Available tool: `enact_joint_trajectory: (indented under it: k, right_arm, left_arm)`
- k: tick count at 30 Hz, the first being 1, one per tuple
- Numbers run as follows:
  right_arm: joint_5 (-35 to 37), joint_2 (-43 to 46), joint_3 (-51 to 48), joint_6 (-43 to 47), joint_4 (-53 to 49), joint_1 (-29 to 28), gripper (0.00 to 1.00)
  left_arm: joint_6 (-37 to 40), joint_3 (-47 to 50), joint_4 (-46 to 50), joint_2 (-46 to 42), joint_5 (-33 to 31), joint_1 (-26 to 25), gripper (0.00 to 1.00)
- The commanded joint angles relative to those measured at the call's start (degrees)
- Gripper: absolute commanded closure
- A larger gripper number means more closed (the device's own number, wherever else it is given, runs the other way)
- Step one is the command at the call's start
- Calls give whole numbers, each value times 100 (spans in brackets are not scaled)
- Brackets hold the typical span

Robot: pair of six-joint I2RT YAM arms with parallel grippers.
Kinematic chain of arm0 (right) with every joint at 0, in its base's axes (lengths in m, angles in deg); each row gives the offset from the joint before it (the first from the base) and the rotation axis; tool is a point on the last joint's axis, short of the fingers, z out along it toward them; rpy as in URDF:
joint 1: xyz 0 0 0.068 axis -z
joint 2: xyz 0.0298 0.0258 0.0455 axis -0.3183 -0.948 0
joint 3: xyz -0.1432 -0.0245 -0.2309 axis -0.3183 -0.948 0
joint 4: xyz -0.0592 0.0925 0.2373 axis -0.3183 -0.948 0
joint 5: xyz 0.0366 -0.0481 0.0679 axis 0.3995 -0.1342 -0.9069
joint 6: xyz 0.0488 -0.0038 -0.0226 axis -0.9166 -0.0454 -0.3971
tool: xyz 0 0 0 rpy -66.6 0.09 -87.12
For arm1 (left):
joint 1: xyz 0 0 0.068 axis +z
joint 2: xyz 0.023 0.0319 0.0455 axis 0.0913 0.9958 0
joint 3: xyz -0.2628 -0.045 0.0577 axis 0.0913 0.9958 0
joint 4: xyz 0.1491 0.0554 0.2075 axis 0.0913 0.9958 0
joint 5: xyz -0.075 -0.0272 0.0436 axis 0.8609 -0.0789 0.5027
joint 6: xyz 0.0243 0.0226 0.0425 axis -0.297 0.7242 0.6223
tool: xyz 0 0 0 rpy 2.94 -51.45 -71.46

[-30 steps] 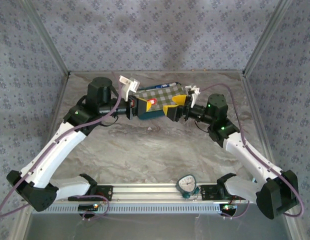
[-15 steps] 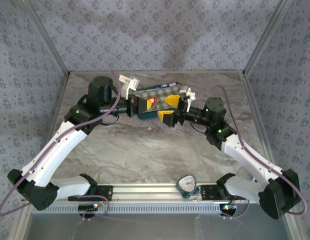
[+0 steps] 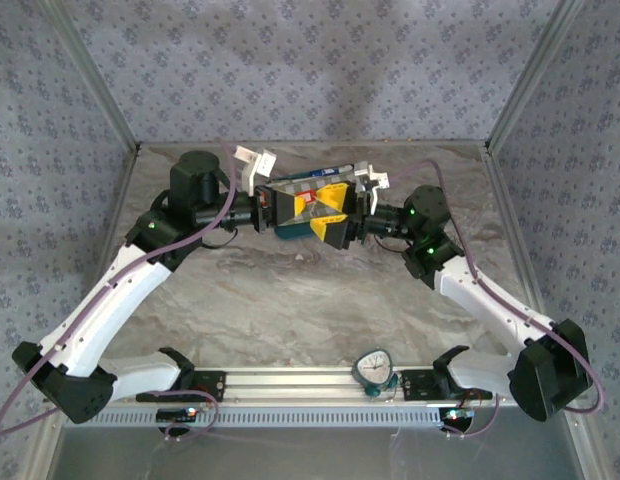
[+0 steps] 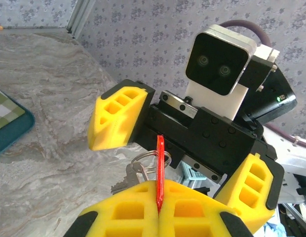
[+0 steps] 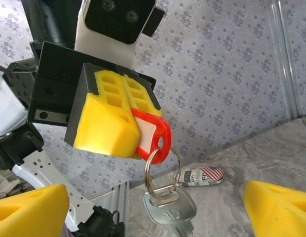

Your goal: Remove the keys from the keyring

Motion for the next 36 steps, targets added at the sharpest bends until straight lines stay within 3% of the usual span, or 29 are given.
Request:
enact_joint_trajectory:
  k: [1, 9, 12, 29, 36]
  right_arm:
    - [-309, -91, 334, -300, 409, -26, 8]
    - [-646, -172, 425, -589, 747, -124, 30]
    - [-649, -182, 434, -514, 698, -214, 33]
    - [-126, -156, 401, -740, 1121, -353, 90]
    - [15, -99, 357, -716, 971, -299, 100]
  left_arm:
    - [-167, -54, -366, -131, 312, 13, 100]
    - [-290, -55, -551, -202, 288, 22, 100]
    - [-402, -2, -727, -234, 280, 37, 100]
    - [-639, 442, -1276, -601, -10, 37, 100]
    - [-639, 638, -1400, -876, -169, 137, 100]
